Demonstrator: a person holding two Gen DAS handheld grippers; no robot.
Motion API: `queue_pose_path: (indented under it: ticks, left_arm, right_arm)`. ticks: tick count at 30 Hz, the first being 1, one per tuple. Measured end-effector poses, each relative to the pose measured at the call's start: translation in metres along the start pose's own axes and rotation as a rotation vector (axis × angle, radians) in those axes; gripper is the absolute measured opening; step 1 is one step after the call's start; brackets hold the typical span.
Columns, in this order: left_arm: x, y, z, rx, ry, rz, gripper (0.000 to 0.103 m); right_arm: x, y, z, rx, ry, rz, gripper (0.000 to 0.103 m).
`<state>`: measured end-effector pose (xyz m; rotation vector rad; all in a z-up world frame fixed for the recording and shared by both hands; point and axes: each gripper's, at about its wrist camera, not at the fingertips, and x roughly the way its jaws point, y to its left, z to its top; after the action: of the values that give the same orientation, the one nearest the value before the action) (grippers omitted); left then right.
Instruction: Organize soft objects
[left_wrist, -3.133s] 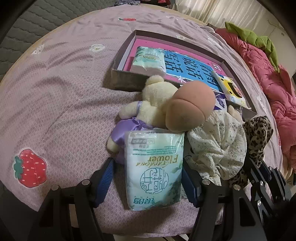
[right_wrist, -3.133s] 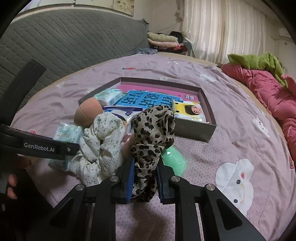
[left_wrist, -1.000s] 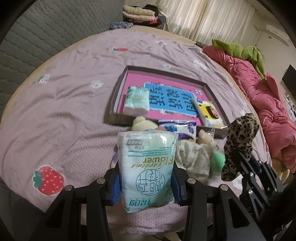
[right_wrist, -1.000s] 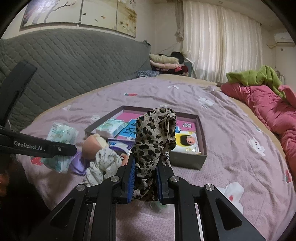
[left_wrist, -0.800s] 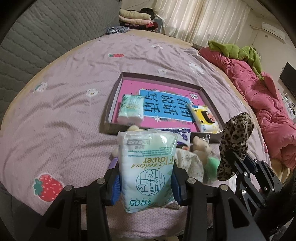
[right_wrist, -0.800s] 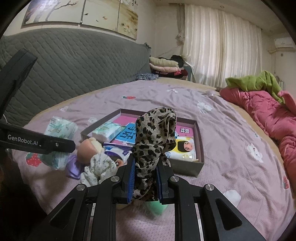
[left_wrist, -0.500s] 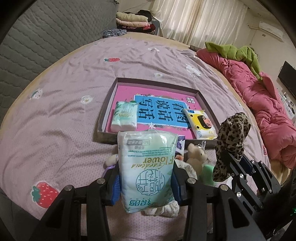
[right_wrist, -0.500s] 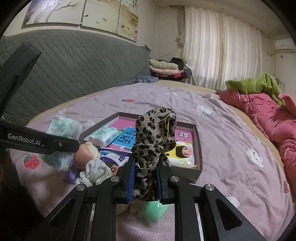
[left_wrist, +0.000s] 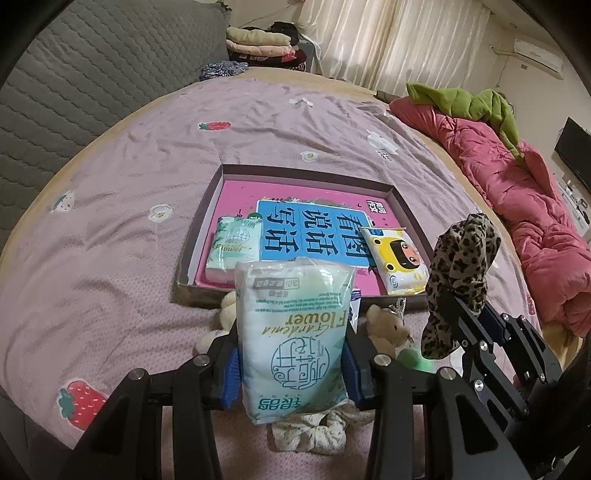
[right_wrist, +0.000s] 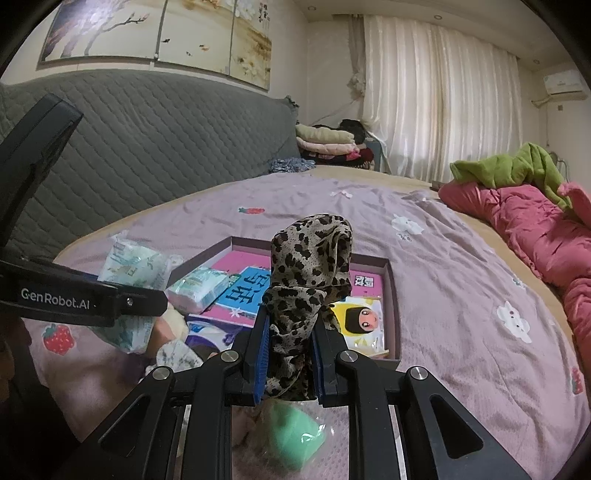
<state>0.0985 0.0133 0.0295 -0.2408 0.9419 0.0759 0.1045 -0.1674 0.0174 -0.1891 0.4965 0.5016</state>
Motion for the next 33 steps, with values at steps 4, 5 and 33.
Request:
queue_pose_path:
  ticks: [4,5,33]
  left_arm:
    - [0.002,-0.005,0.005,0.012,-0.011,0.003,0.045]
    - [0.003,-0.005,0.006,0.011,-0.013,0.000,0.045]
    - [0.038,-0.015,0.032,0.011,-0.025,0.000,0.045]
  right_arm:
    - [0.004,-0.001,0.003,-0.013,-0.007,-0.008,0.020]
    - [0.005,-0.002,0.003,-0.015,-0.009,-0.008,0.020]
    - [0.031,-0.018,0.013,0.006,-0.038,-0.004,0.020]
